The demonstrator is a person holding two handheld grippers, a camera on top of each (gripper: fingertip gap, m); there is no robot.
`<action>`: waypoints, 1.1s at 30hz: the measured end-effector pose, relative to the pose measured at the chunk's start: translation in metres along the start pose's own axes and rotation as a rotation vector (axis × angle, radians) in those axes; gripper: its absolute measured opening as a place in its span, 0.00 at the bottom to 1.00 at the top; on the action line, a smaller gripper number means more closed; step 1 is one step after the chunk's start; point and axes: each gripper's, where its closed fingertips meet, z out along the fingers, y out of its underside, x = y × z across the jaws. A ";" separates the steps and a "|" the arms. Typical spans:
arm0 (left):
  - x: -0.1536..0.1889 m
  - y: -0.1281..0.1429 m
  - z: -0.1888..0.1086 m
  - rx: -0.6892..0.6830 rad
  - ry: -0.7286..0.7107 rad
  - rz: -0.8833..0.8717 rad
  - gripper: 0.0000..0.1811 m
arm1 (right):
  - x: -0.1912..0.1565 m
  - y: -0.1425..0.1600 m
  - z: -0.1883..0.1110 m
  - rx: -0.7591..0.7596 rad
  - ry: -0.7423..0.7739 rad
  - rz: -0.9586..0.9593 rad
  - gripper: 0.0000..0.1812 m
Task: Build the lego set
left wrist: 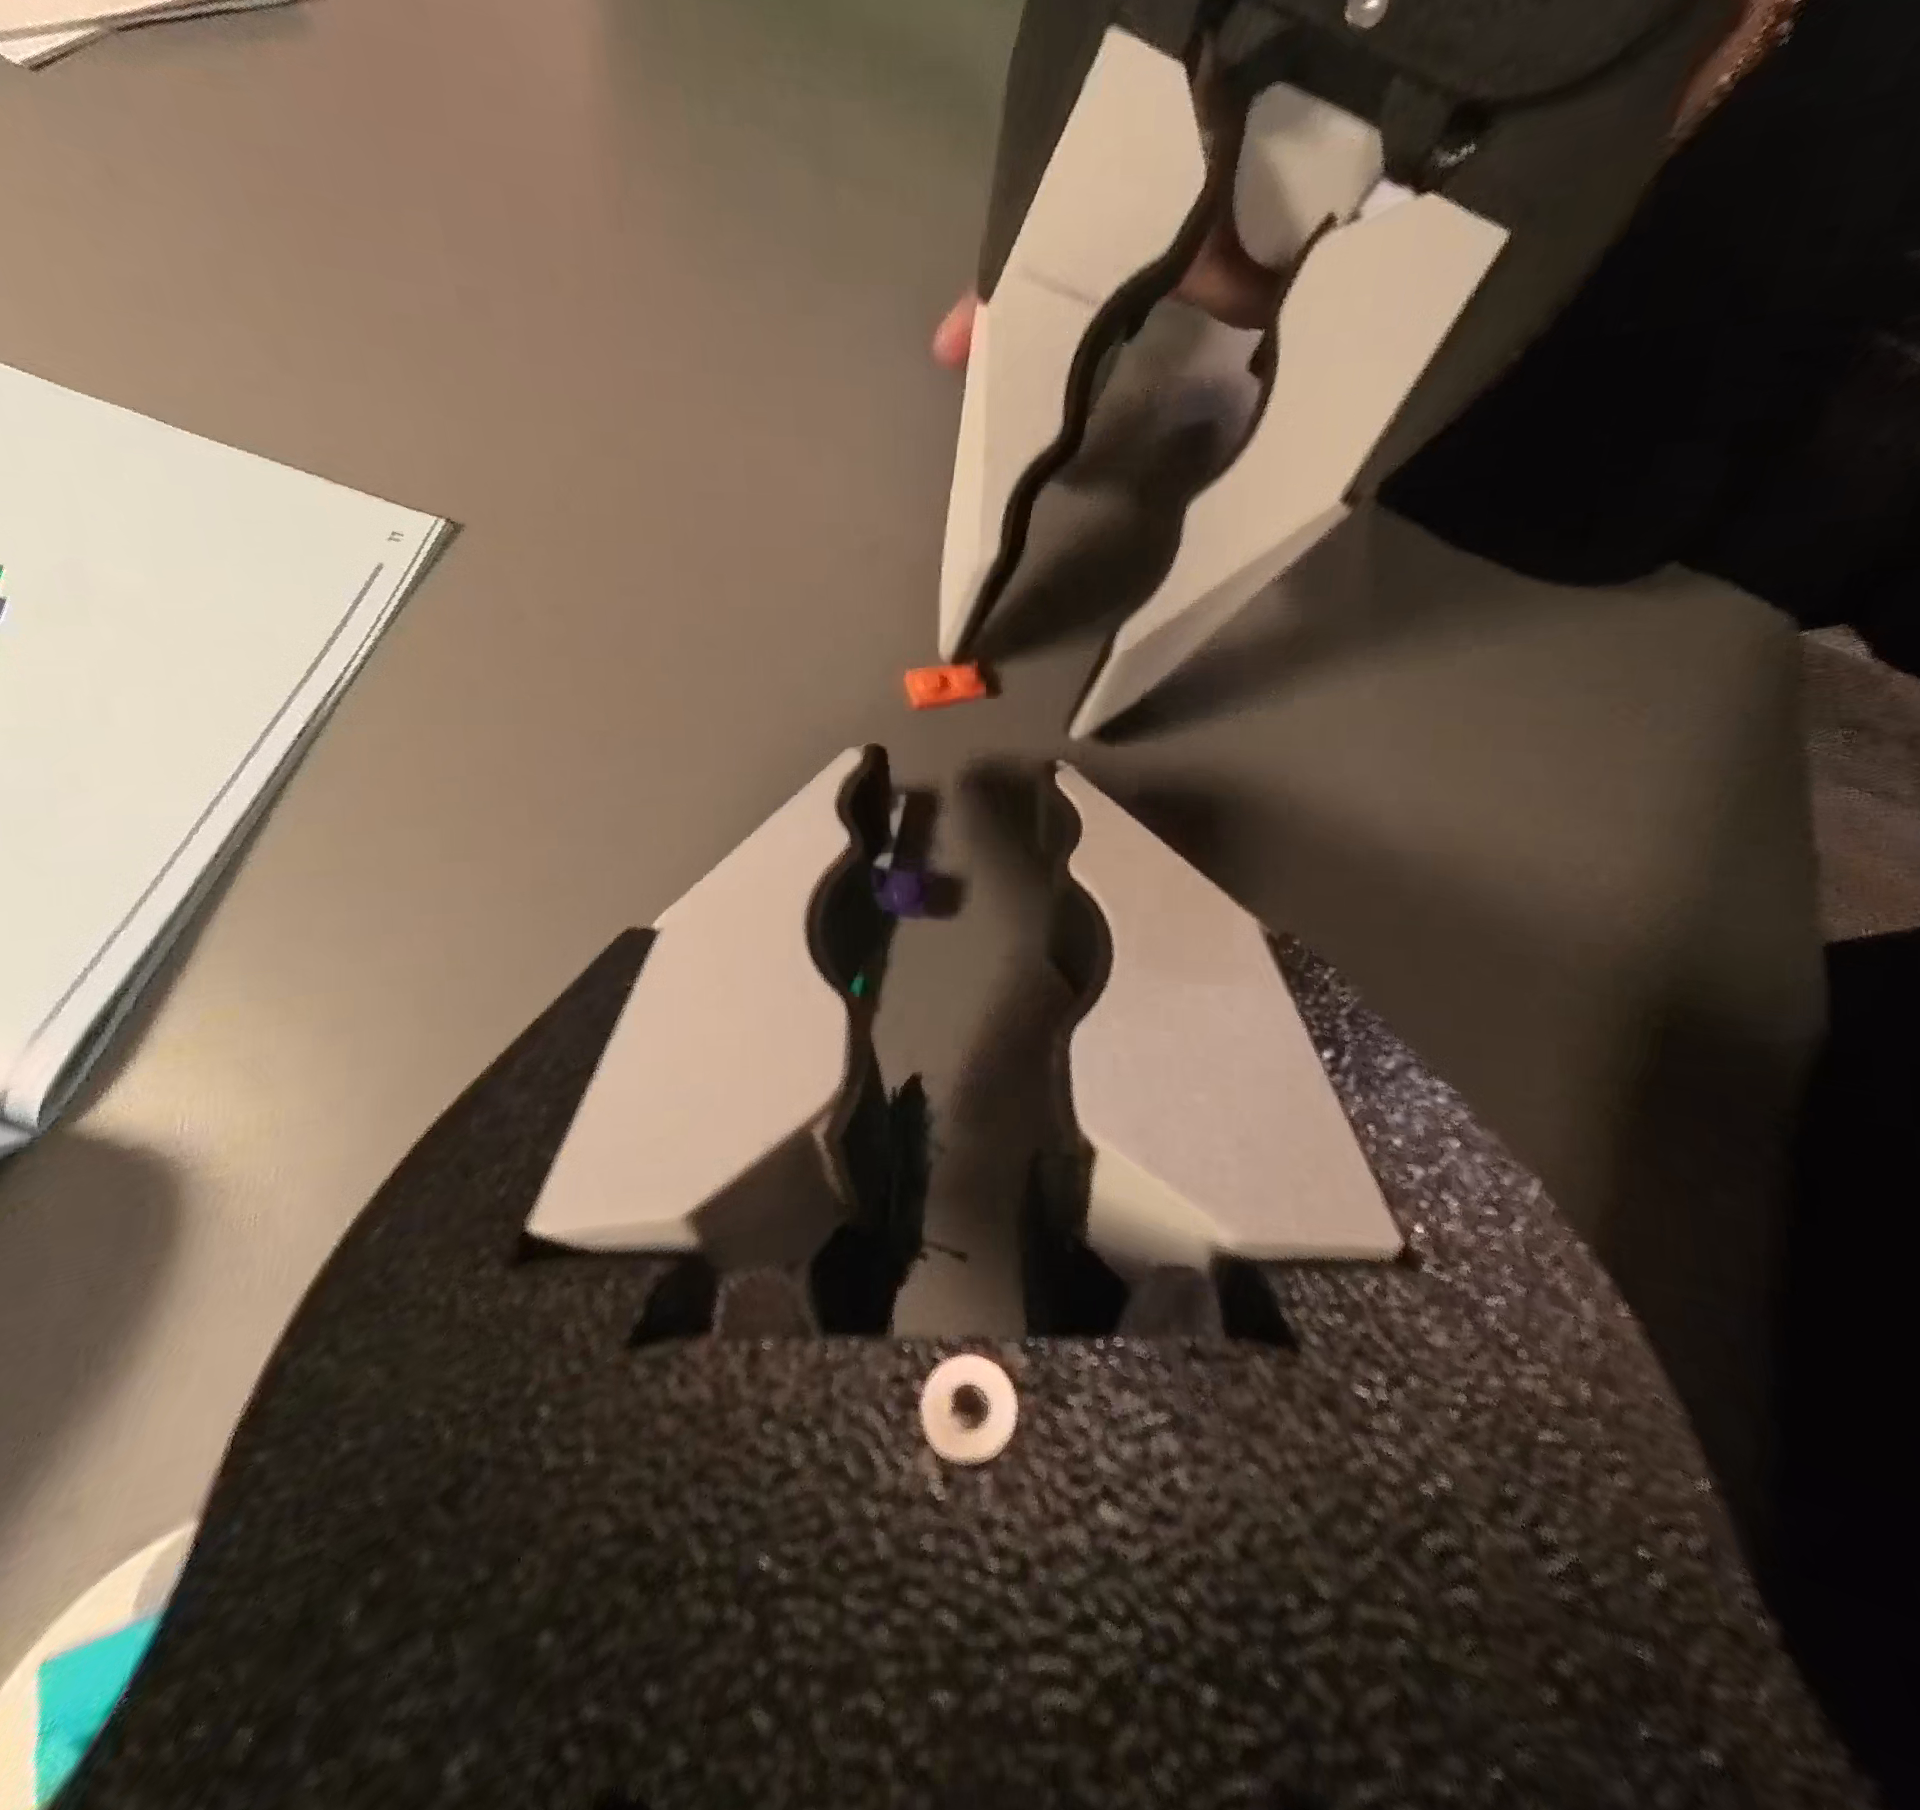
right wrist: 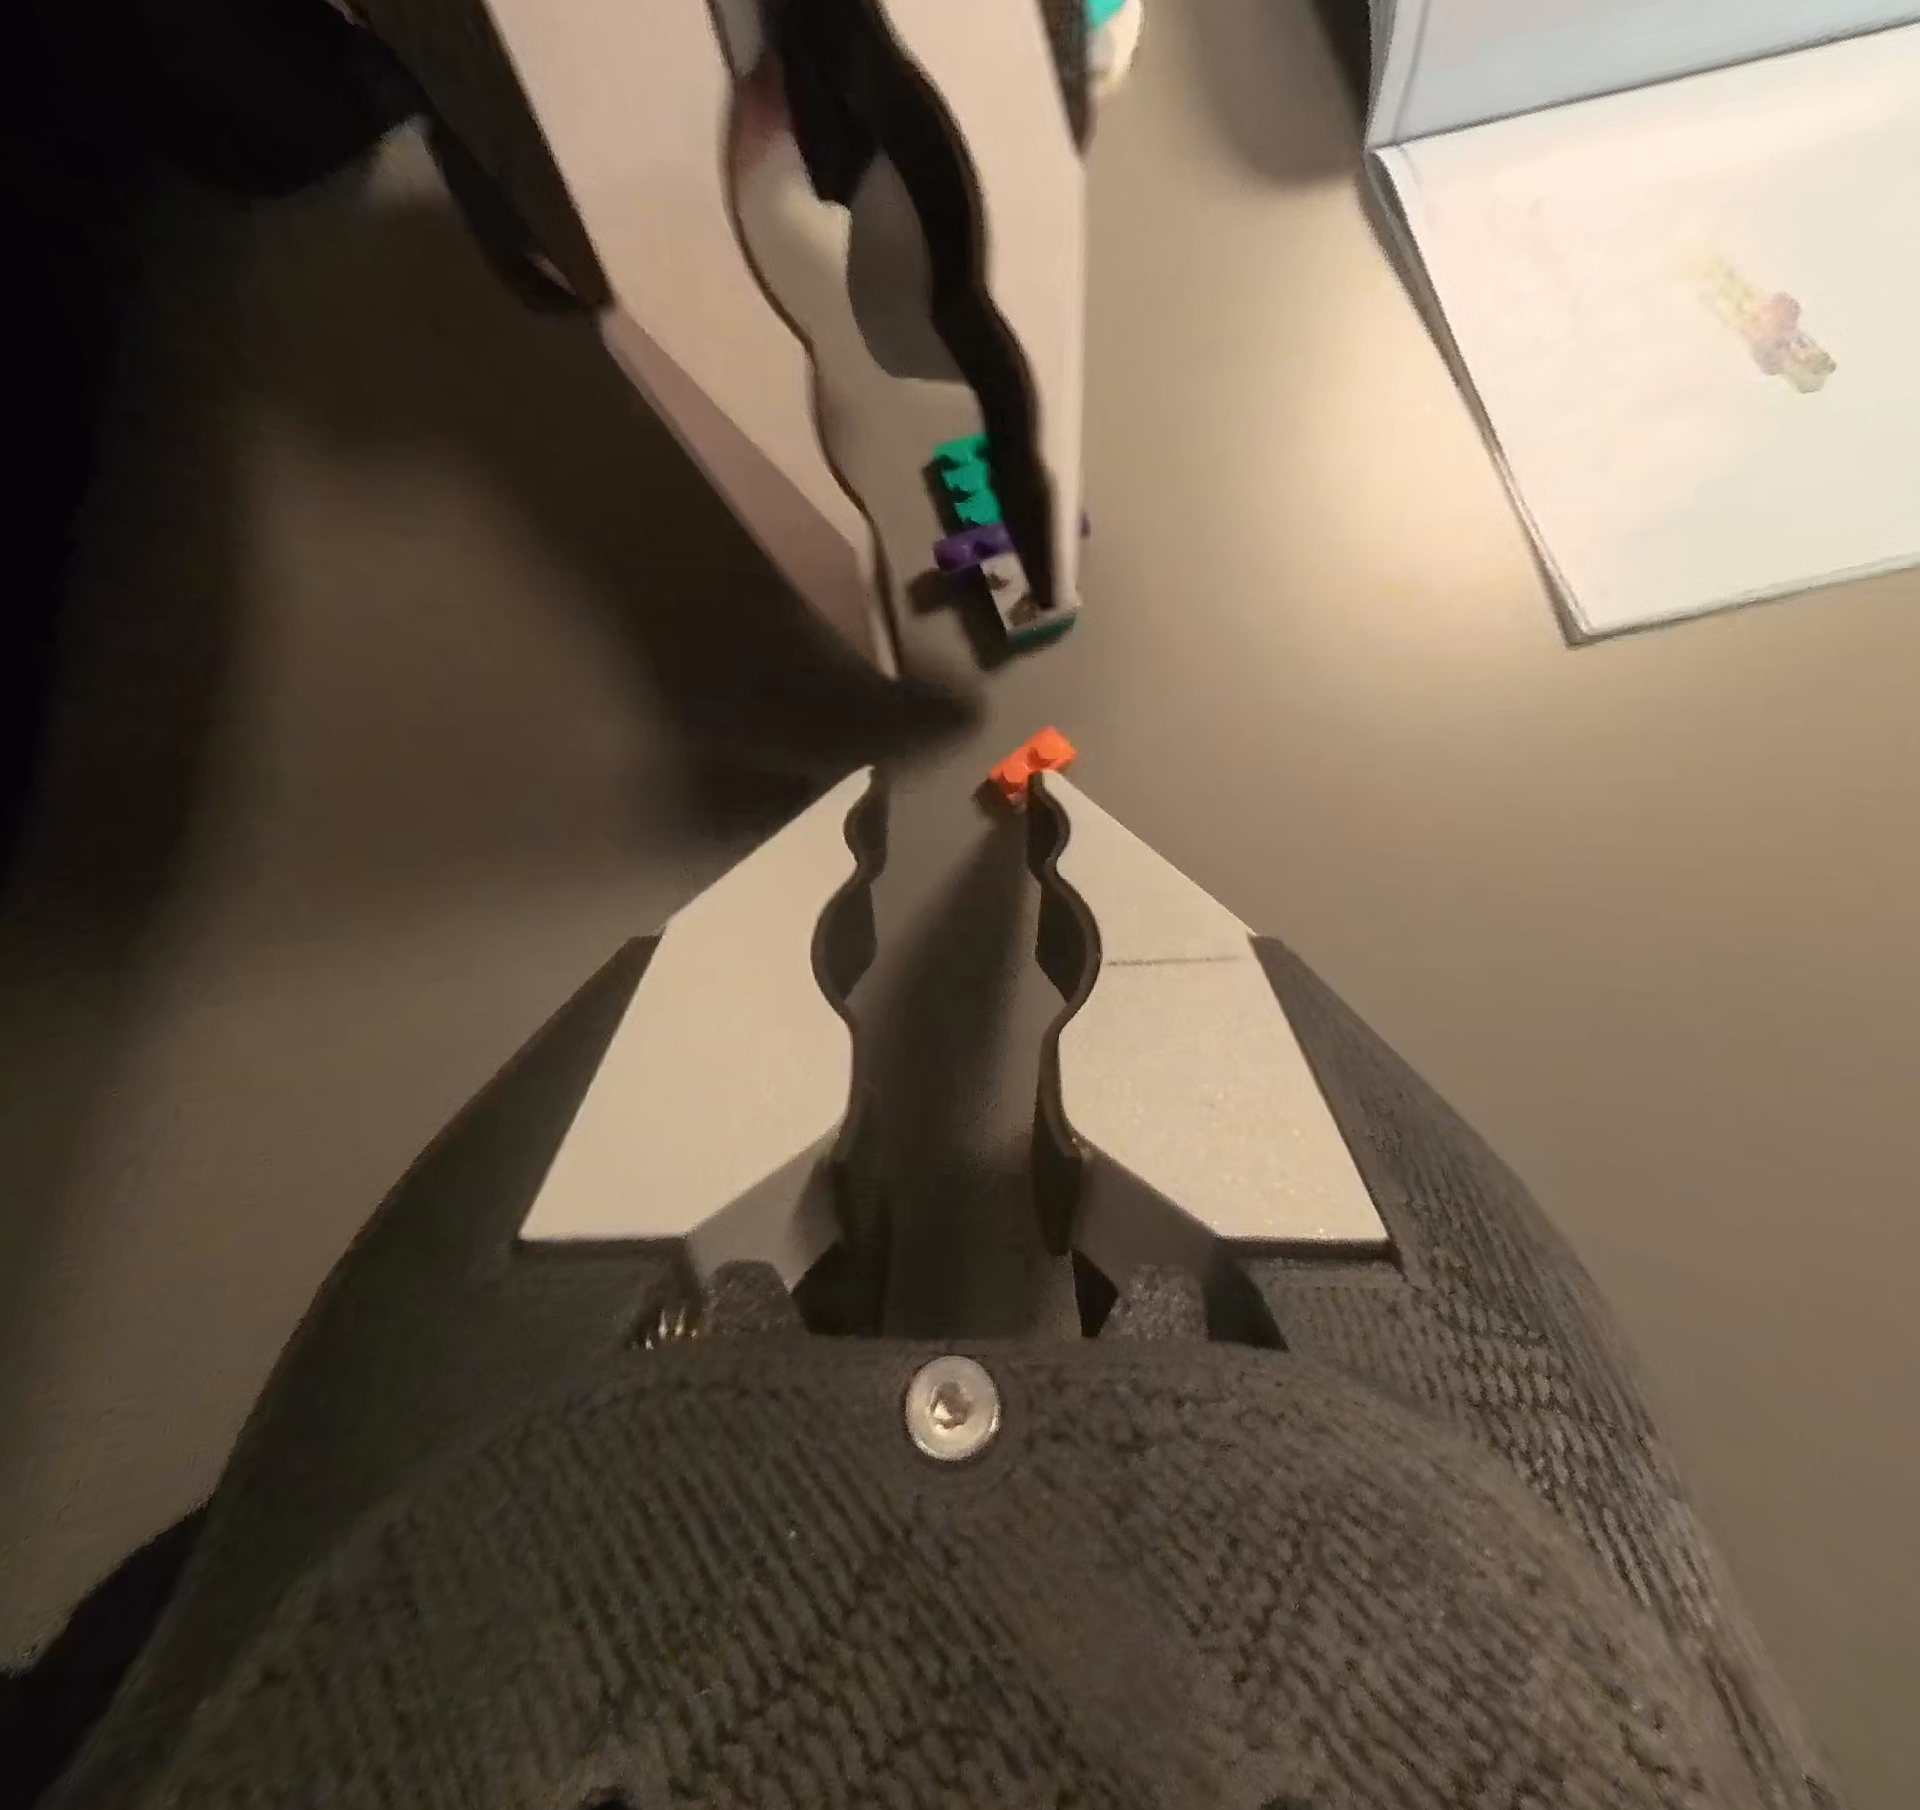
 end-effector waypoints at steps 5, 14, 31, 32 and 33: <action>0.002 -0.005 0.016 -0.036 -0.028 0.037 0.15 | 0.021 -0.005 -0.022 0.115 0.126 -0.026 0.10; 0.001 0.001 0.024 -0.085 -0.049 0.093 0.14 | 0.034 -0.010 -0.055 0.349 0.191 0.035 0.08; -0.012 0.011 -0.054 0.030 -0.116 0.148 0.07 | 0.017 -0.018 -0.011 0.210 0.042 -0.066 0.10; -0.015 0.016 -0.058 0.027 -0.111 0.141 0.07 | 0.015 -0.020 -0.004 0.189 0.014 -0.075 0.10; -0.019 0.021 -0.060 0.021 -0.115 0.131 0.07 | 0.012 -0.022 0.002 0.167 -0.012 -0.089 0.10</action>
